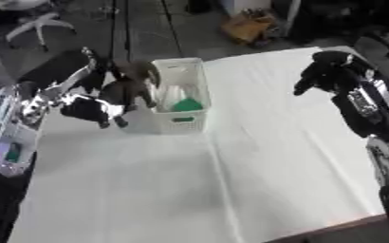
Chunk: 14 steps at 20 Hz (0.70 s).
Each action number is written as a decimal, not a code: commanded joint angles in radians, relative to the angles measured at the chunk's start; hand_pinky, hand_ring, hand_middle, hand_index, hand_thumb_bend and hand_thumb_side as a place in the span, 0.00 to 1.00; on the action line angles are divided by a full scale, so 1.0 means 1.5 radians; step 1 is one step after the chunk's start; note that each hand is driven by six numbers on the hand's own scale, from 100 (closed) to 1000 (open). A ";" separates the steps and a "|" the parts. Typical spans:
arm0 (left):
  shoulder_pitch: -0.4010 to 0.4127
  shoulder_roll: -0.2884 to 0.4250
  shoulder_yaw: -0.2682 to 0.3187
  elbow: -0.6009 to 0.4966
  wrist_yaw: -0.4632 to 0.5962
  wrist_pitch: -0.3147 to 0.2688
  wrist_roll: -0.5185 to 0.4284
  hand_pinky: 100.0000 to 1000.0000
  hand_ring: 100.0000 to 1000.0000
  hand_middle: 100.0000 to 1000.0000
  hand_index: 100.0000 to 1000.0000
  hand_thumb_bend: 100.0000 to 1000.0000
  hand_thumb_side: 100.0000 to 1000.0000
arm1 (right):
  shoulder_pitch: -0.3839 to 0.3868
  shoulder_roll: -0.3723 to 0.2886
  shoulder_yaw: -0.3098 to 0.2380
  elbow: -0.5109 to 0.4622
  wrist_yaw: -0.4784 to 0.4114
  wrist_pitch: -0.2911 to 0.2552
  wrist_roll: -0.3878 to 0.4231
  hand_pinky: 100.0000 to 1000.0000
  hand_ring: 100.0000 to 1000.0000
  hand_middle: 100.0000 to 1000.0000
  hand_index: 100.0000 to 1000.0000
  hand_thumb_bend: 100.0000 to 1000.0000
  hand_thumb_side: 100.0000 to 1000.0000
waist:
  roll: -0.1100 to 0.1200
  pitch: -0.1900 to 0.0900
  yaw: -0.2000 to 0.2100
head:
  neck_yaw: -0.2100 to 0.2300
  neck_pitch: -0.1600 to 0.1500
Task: Pick up objects on the table and place them in the box.
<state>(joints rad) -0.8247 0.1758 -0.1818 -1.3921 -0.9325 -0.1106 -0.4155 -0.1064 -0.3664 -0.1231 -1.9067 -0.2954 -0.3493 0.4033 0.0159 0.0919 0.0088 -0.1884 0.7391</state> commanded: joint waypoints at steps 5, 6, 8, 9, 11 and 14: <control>-0.050 -0.036 0.013 0.089 -0.065 0.016 0.080 0.42 0.35 0.35 0.43 0.50 0.40 | -0.009 -0.010 -0.001 -0.003 -0.005 0.000 0.006 0.55 0.58 0.61 0.83 0.00 0.61 | -0.002 -0.015 -0.007 | 0.007 0.002; -0.054 -0.043 0.017 0.106 -0.073 0.019 0.092 0.42 0.35 0.35 0.43 0.50 0.40 | -0.010 -0.010 0.000 -0.003 -0.005 0.001 0.006 0.55 0.58 0.61 0.83 0.00 0.61 | -0.002 -0.015 -0.009 | 0.008 0.003; -0.063 -0.056 0.022 0.141 -0.094 0.023 0.115 0.43 0.36 0.36 0.44 0.55 0.42 | -0.011 -0.010 0.001 -0.003 -0.006 0.001 0.008 0.55 0.58 0.61 0.83 0.00 0.61 | -0.001 -0.014 -0.013 | 0.009 0.002; -0.066 -0.061 0.024 0.156 -0.104 0.022 0.126 0.45 0.41 0.42 0.50 0.60 0.47 | -0.011 -0.010 0.002 -0.003 -0.006 0.001 0.009 0.55 0.58 0.61 0.83 0.00 0.61 | -0.001 -0.014 -0.015 | 0.010 0.001; -0.073 -0.073 0.033 0.188 -0.125 0.029 0.147 0.46 0.43 0.43 0.52 0.61 0.48 | -0.012 -0.009 0.004 -0.003 -0.007 0.002 0.011 0.55 0.58 0.60 0.83 0.00 0.61 | -0.001 -0.013 -0.021 | 0.013 -0.001; -0.079 -0.085 0.040 0.224 -0.159 0.032 0.181 0.47 0.43 0.43 0.52 0.62 0.48 | -0.013 -0.009 0.005 -0.003 -0.008 0.002 0.013 0.55 0.58 0.60 0.83 0.00 0.61 | 0.000 -0.013 -0.026 | 0.014 -0.003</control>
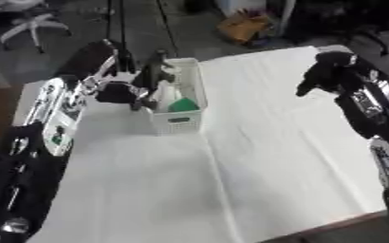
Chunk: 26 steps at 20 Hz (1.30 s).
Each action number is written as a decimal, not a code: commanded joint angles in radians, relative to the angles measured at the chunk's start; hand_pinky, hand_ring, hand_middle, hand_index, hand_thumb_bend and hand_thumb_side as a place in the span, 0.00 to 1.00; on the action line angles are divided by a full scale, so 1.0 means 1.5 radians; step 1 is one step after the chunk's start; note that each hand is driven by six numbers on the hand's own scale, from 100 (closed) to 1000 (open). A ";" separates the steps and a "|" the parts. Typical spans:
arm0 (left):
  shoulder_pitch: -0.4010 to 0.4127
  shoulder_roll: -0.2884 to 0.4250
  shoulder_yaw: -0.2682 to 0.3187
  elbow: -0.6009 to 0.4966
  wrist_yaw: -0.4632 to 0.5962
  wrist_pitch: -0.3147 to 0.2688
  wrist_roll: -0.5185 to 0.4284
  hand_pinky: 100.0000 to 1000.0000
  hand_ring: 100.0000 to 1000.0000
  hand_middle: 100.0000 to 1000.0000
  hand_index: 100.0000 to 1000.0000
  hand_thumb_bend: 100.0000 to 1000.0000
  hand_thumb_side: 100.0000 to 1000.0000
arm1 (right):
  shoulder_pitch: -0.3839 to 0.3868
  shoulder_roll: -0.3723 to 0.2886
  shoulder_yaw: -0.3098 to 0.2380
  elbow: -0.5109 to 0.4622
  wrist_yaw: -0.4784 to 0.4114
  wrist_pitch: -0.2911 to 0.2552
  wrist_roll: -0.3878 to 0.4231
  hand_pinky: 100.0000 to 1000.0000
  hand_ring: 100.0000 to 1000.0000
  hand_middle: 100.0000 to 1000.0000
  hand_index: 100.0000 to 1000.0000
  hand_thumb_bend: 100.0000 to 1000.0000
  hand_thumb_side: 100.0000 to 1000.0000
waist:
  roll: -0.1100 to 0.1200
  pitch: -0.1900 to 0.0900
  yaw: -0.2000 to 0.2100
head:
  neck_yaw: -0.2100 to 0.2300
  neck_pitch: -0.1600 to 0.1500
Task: Pick up objects on the table and place them in the box.
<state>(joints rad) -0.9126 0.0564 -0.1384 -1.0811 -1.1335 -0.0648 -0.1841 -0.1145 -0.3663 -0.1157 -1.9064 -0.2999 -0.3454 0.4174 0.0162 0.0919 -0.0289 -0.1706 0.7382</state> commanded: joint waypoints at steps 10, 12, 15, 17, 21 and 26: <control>-0.019 -0.017 0.010 0.106 -0.096 -0.005 0.141 0.59 0.72 0.83 0.80 0.62 0.66 | -0.007 -0.008 0.000 -0.002 -0.005 -0.002 0.006 0.55 0.58 0.60 0.83 0.00 0.62 | -0.003 -0.011 -0.014 | 0.005 -0.009; -0.018 -0.015 0.012 0.115 -0.095 -0.006 0.160 0.61 0.74 0.86 0.82 0.60 0.66 | -0.007 -0.007 0.000 -0.002 -0.005 -0.002 0.006 0.55 0.58 0.60 0.83 0.00 0.62 | -0.003 -0.011 -0.013 | 0.005 -0.009; -0.015 -0.010 0.023 0.108 -0.078 0.005 0.185 0.68 0.81 0.90 0.85 0.56 0.69 | -0.007 -0.006 0.000 -0.001 -0.004 -0.002 0.007 0.55 0.58 0.60 0.83 0.00 0.62 | -0.003 -0.011 -0.010 | 0.002 -0.010; -0.010 -0.003 0.048 0.081 -0.057 0.024 0.208 0.68 0.82 0.90 0.84 0.55 0.69 | -0.005 -0.006 -0.003 -0.001 -0.003 -0.003 0.005 0.55 0.58 0.60 0.83 0.00 0.62 | -0.004 -0.011 -0.006 | -0.001 -0.010; -0.002 0.006 0.062 0.052 -0.010 0.065 0.255 0.69 0.82 0.91 0.84 0.53 0.68 | -0.004 -0.007 -0.003 -0.001 -0.003 -0.003 0.004 0.55 0.58 0.60 0.83 0.00 0.62 | -0.004 -0.011 -0.004 | -0.001 -0.011; 0.009 0.034 0.098 -0.011 0.047 0.118 0.312 0.69 0.82 0.90 0.81 0.53 0.76 | -0.003 -0.007 -0.006 -0.001 -0.002 -0.004 0.002 0.55 0.58 0.60 0.83 0.00 0.61 | -0.005 -0.012 0.004 | -0.008 -0.013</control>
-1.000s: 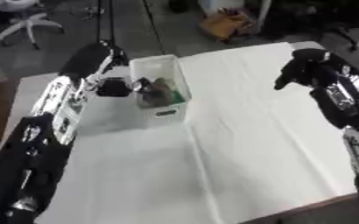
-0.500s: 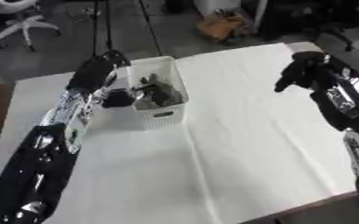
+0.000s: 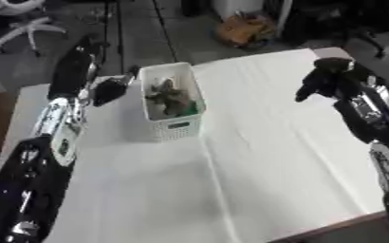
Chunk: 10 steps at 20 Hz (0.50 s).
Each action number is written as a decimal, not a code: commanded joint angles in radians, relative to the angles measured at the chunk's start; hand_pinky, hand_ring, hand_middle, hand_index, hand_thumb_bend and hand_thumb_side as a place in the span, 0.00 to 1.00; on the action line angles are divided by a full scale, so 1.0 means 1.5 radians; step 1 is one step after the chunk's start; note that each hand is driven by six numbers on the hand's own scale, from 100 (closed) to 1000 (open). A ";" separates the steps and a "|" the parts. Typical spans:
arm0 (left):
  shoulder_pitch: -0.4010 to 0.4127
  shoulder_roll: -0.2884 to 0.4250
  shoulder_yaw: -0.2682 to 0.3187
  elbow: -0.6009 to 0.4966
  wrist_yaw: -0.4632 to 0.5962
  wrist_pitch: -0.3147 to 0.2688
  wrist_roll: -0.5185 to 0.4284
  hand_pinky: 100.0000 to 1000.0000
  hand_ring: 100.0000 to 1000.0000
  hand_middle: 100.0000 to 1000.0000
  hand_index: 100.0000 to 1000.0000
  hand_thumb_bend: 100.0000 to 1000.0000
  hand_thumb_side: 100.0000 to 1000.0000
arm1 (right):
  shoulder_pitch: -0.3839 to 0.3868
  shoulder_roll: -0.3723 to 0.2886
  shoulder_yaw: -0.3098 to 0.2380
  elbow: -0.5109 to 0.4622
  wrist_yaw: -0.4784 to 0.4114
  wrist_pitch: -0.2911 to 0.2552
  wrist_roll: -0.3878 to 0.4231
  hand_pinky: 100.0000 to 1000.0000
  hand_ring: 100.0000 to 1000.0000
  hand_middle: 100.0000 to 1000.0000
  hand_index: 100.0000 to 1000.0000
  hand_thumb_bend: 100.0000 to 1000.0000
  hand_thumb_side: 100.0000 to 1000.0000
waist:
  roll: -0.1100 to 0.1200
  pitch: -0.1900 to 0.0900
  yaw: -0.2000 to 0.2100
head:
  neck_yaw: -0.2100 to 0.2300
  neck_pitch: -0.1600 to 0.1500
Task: Pick up objects on the table and place them in the box.
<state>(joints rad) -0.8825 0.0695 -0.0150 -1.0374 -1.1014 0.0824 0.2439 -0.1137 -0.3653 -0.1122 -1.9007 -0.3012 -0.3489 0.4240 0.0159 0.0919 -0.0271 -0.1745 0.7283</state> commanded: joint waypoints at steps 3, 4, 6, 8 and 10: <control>-0.002 0.055 0.046 -0.092 0.060 0.013 0.061 0.67 0.81 0.89 0.80 0.49 0.82 | -0.003 -0.008 -0.010 -0.006 0.000 -0.003 -0.004 0.55 0.58 0.60 0.83 0.00 0.61 | -0.006 -0.012 0.009 | -0.008 -0.006; 0.006 0.063 0.049 -0.111 0.072 0.004 0.073 0.65 0.79 0.88 0.78 0.48 0.84 | -0.003 -0.009 -0.010 -0.006 0.000 -0.003 -0.005 0.55 0.58 0.60 0.83 0.00 0.61 | -0.006 -0.011 0.011 | -0.009 -0.006; 0.027 0.073 0.050 -0.148 0.095 -0.018 0.096 0.64 0.76 0.86 0.77 0.46 0.83 | -0.004 -0.010 -0.011 -0.006 0.001 -0.004 -0.006 0.55 0.58 0.60 0.83 0.00 0.61 | -0.006 -0.010 0.014 | -0.009 -0.006; 0.050 0.079 0.045 -0.184 0.117 -0.031 0.114 0.64 0.76 0.86 0.77 0.46 0.83 | -0.005 -0.011 -0.011 -0.006 0.001 -0.004 -0.006 0.55 0.58 0.60 0.83 0.00 0.61 | -0.006 -0.010 0.015 | -0.010 -0.007; 0.064 0.086 0.039 -0.214 0.140 -0.027 0.118 0.64 0.77 0.85 0.76 0.43 0.87 | -0.006 -0.012 -0.012 -0.007 0.001 -0.004 -0.007 0.55 0.58 0.60 0.83 0.00 0.61 | -0.005 -0.008 0.018 | -0.011 -0.008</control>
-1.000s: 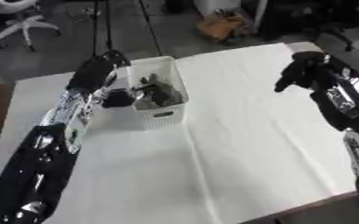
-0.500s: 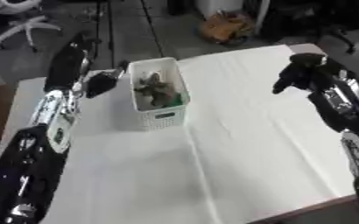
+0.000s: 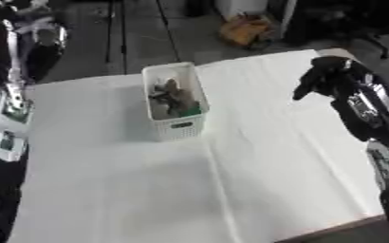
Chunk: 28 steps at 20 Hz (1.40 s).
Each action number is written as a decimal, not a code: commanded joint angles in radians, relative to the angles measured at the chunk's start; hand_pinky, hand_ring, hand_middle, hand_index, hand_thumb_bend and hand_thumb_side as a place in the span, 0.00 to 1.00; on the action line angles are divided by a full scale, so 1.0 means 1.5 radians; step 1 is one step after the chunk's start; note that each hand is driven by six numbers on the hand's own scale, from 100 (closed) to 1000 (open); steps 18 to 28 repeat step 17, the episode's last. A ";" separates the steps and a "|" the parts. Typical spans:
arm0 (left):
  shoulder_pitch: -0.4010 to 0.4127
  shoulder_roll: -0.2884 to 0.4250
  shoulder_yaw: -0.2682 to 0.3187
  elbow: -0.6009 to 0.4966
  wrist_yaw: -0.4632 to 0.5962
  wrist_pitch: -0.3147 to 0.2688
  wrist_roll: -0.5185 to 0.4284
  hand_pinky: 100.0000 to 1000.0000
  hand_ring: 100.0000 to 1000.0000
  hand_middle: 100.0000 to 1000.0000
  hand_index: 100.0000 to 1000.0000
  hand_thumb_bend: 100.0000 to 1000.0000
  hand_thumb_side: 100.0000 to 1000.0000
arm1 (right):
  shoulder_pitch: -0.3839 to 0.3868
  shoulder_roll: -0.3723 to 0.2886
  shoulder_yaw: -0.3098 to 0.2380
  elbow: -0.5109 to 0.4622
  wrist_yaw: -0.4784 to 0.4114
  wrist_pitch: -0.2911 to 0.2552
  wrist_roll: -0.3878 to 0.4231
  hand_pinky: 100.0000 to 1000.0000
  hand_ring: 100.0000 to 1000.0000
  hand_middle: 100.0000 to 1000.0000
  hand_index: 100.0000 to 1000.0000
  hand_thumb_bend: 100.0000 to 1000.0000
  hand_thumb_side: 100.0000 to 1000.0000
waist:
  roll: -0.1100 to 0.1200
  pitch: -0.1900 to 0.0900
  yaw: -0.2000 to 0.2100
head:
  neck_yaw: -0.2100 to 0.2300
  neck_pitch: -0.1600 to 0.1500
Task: Pick up objects on the table and place them in the box.
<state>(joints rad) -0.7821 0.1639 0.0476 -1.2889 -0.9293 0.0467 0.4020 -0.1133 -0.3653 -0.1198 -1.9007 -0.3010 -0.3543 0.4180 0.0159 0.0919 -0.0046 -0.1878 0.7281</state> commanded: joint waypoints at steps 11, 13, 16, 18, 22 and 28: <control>0.142 0.049 0.003 -0.207 0.146 -0.044 -0.031 0.67 0.78 0.85 0.79 0.33 1.00 | -0.013 -0.022 -0.011 -0.006 0.004 -0.001 -0.007 0.55 0.58 0.60 0.83 0.00 0.61 | 0.003 0.000 0.037 | 0.018 0.006; 0.180 0.044 0.002 -0.218 0.169 -0.067 -0.031 0.67 0.77 0.85 0.79 0.33 1.00 | -0.012 -0.023 -0.011 -0.006 0.004 -0.001 -0.007 0.55 0.58 0.60 0.83 0.00 0.61 | 0.003 -0.002 0.038 | 0.020 0.008; 0.237 0.047 -0.005 -0.243 0.205 -0.101 -0.020 0.66 0.77 0.84 0.77 0.31 1.00 | -0.010 -0.022 -0.009 -0.005 0.004 -0.001 -0.006 0.55 0.58 0.60 0.82 0.00 0.61 | 0.003 -0.005 0.036 | 0.023 0.012; 0.255 0.040 -0.013 -0.240 0.216 -0.104 -0.022 0.66 0.77 0.84 0.77 0.31 1.00 | -0.012 -0.022 -0.009 -0.005 0.003 -0.001 -0.005 0.55 0.58 0.60 0.82 0.00 0.61 | 0.001 -0.003 0.039 | 0.022 0.012; 0.255 0.040 -0.013 -0.240 0.216 -0.104 -0.022 0.66 0.77 0.84 0.77 0.31 1.00 | -0.012 -0.022 -0.009 -0.005 0.003 -0.001 -0.005 0.55 0.58 0.60 0.82 0.00 0.61 | 0.001 -0.003 0.039 | 0.022 0.012; 0.255 0.040 -0.013 -0.240 0.216 -0.104 -0.022 0.66 0.77 0.84 0.77 0.31 1.00 | -0.012 -0.022 -0.009 -0.005 0.003 -0.001 -0.005 0.55 0.58 0.60 0.82 0.00 0.61 | 0.001 -0.003 0.039 | 0.022 0.012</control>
